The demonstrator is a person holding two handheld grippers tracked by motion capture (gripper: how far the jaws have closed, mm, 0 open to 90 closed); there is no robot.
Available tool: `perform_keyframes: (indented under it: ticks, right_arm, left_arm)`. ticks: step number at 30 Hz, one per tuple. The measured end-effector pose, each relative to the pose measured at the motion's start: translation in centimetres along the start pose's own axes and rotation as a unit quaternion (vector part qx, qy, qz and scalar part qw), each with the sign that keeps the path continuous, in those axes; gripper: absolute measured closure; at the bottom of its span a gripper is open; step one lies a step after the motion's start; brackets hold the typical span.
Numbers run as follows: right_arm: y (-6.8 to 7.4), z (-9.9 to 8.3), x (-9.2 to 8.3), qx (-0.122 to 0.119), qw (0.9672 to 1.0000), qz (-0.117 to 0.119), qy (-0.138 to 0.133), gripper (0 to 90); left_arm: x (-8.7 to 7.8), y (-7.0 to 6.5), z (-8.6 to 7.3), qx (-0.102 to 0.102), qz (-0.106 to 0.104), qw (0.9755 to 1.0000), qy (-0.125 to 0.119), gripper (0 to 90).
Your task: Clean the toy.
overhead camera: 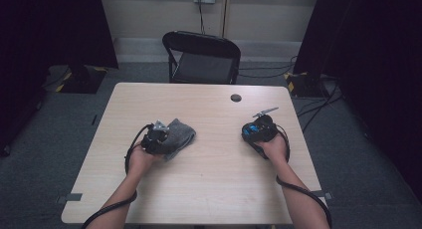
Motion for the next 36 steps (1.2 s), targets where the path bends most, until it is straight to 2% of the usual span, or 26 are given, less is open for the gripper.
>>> perform_keyframes:
  ticks: [4, 7, 11, 16, 17, 20, 24, 26, 28, 34, 36]
  right_arm:
    - [0.0, 0.0, 0.0, -0.003, 1.0, -0.003, 0.001, 24.8]
    - [0.1, 0.0, 0.1, -0.009, 0.9999, -0.008, 0.003, 24.6]
    - [0.1, -0.1, 0.3, -0.016, 0.9998, -0.01, 0.004, 23.8]
    - [0.3, 0.1, 0.2, -0.005, 1.0, -0.001, 0.003, 20.6]
    - [0.3, 0.3, 0.1, -0.004, 1.0, 0.001, -0.004, 20.5]
    - [0.4, 0.6, -0.1, -0.005, 1.0, 0.001, -0.005, 19.6]
    - [0.4, 0.9, -0.4, -0.006, 0.9999, 0.001, -0.011, 18.0]
    - [0.5, 1.0, -0.4, -0.005, 0.9999, 0.003, -0.012, 17.4]
    - [0.6, 1.1, -0.6, -0.007, 0.9999, 0.0, -0.015, 16.3]
    - [0.8, 1.5, -1.1, -0.007, 0.9997, 0.002, -0.022, 15.2]
    - [1.0, 1.6, -1.4, -0.002, 0.9995, 0.015, -0.027, 14.6]
  left_arm:
    - [0.1, -0.1, 0.0, 0.001, -0.001, 1.0, -0.001, 50.0]
    - [0.2, -0.2, -0.1, 0.007, -0.001, 1.0, -0.002, 44.0]
    - [0.3, -0.2, 0.0, 0.006, -0.003, 0.9999, -0.008, 37.8]
    - [0.2, 0.0, 0.0, -0.008, -0.003, 0.9999, -0.011, 30.2]
    - [0.1, 0.0, -0.1, -0.01, -0.004, 0.9999, -0.013, 29.3]
    - [0.0, 0.1, -0.2, -0.013, -0.006, 0.9999, -0.01, 26.3]
    - [-0.1, 0.2, -0.2, -0.026, -0.004, 0.9995, -0.015, 22.8]
    - [-0.3, 0.3, -0.2, -0.023, -0.003, 0.9996, -0.014, 21.7]
    - [-0.3, 0.3, -0.1, -0.031, -0.005, 0.9994, -0.015, 19.4]
    - [-0.8, 0.8, 0.0, -0.035, 0.007, 0.9993, -0.013, 15.8]
    - [-1.0, 0.9, 0.2, -0.036, 0.007, 0.9992, -0.015, 15.5]
Point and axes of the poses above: each handheld gripper's, and its own axes: x roughly forward along the jaws, z roughly out of its top, y roughly to its left, the point moved 10 cm from there along x, roughly forward along the jaws, and after that the axes turned 14 degrees about x, right-handed, at the moved point
